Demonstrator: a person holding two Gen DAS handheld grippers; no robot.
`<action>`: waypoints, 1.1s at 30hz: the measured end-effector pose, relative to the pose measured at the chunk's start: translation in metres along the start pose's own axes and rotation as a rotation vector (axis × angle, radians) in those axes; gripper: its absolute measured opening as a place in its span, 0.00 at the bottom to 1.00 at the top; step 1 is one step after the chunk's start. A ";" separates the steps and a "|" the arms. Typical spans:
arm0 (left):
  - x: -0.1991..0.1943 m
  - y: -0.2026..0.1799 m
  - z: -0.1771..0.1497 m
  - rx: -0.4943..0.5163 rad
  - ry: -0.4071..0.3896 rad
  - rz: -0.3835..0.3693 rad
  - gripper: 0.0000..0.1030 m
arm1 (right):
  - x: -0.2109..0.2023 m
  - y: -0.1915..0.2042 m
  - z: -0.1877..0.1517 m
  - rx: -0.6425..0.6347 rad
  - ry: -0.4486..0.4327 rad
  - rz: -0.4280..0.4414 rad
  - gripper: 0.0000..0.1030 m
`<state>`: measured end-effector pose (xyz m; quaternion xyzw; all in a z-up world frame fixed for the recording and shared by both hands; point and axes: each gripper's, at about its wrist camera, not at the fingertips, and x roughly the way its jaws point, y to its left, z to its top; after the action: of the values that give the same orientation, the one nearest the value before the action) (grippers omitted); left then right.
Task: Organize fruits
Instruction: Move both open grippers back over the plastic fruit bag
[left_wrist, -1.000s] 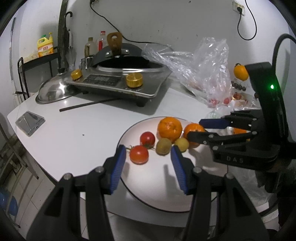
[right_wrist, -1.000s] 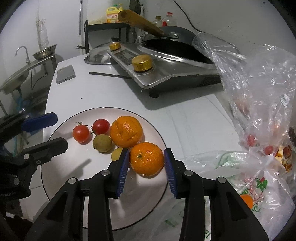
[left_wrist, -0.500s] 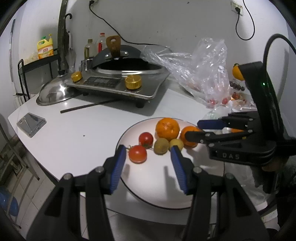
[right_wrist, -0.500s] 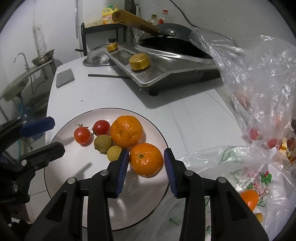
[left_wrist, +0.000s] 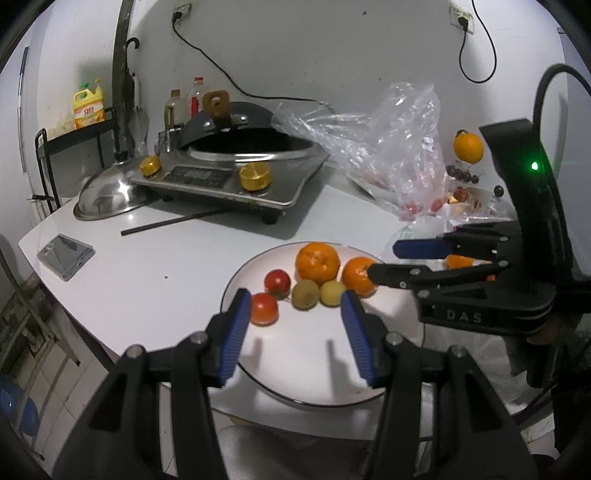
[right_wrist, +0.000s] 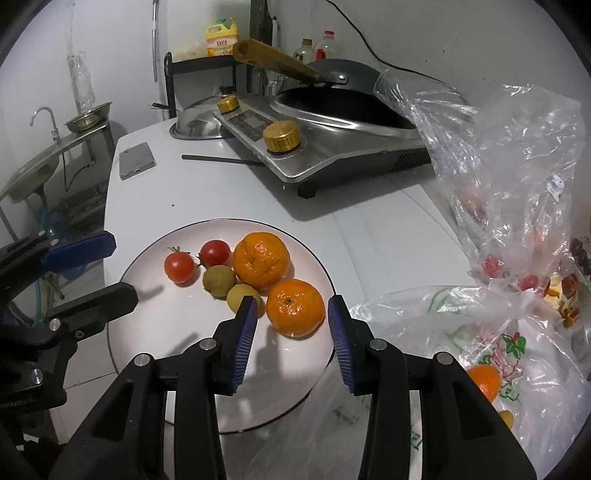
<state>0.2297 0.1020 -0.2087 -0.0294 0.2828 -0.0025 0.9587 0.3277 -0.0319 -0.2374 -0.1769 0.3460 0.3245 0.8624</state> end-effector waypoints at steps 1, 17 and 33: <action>-0.002 -0.002 0.000 0.002 -0.002 0.000 0.50 | -0.003 0.000 -0.001 0.000 -0.004 0.000 0.41; -0.035 -0.029 0.000 0.035 -0.038 -0.011 0.50 | -0.053 0.004 -0.016 0.007 -0.050 -0.016 0.41; -0.048 -0.062 0.001 0.076 -0.045 -0.019 0.50 | -0.089 -0.006 -0.037 0.018 -0.084 -0.026 0.41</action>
<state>0.1907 0.0414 -0.1779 0.0044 0.2607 -0.0219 0.9652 0.2651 -0.0950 -0.1993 -0.1599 0.3099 0.3172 0.8819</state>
